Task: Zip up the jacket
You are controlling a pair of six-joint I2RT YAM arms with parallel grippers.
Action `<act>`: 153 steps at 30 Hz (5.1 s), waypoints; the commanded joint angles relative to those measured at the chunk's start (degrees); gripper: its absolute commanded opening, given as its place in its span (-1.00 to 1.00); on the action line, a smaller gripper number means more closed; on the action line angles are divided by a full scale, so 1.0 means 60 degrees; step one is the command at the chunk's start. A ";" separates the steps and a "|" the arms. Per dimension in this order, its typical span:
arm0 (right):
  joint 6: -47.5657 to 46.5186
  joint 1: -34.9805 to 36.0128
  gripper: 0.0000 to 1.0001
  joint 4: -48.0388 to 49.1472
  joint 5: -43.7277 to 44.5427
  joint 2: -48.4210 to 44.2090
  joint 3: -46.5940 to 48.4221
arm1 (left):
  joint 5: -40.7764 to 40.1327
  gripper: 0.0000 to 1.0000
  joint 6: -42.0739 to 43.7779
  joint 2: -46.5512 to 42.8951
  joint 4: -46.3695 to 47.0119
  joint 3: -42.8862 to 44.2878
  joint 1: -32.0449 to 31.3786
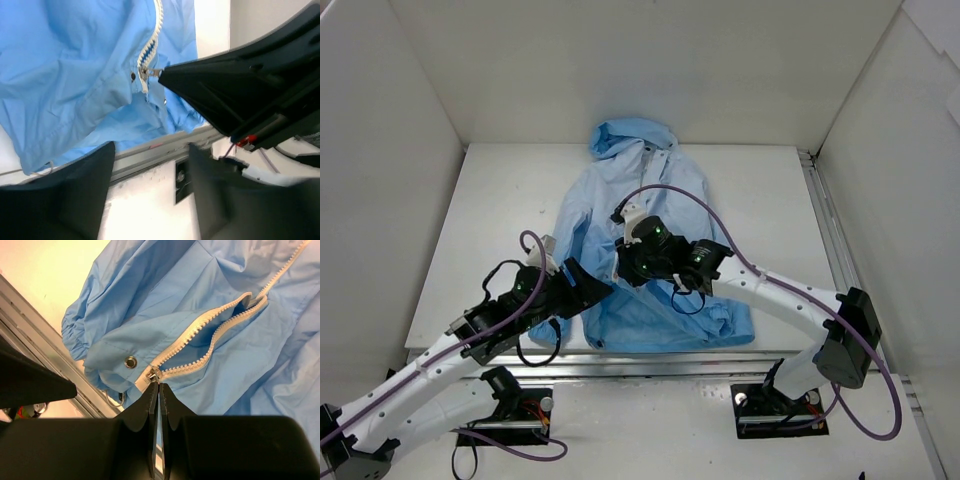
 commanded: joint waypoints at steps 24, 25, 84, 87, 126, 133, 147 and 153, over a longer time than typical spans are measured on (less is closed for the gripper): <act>0.2807 0.0417 -1.00 0.0425 0.0334 0.0003 0.0898 | -0.4320 0.24 -0.4110 0.0427 -0.0751 0.0793 -0.1830; 0.2821 0.0417 -1.00 0.0425 0.0087 0.0003 0.0898 | -0.4395 0.24 -0.4139 0.0456 -0.0721 0.0778 -0.1830; 0.0200 0.0065 -1.00 0.0484 -0.0326 0.0164 0.1059 | -0.4836 -1.00 -0.4140 0.0310 -0.0501 0.0353 -0.2123; 0.0024 0.0080 -1.00 0.0513 -0.0311 0.0281 0.1073 | -0.4776 -1.00 -0.4110 0.0120 -0.0618 0.0382 -0.2123; -0.1382 -0.1531 -1.00 0.0219 -0.1727 0.0648 0.0986 | -0.4557 -1.00 -0.1723 -0.1271 -0.0708 0.0105 -0.2123; -0.0593 -0.2058 -0.31 0.2003 -0.5714 -0.0099 -0.0229 | -0.4469 -1.00 -0.1123 -0.2588 0.1694 -0.1680 -0.2123; 0.0901 -0.2806 0.10 0.5636 -0.9040 0.0105 -0.1607 | -0.4235 -1.00 -0.0390 -0.3206 0.4317 -0.2708 -0.2123; 0.1414 -0.2820 0.12 0.6749 -0.9670 0.0573 -0.1665 | -0.4132 -1.00 -0.0054 -0.2913 0.4728 -0.2606 -0.2123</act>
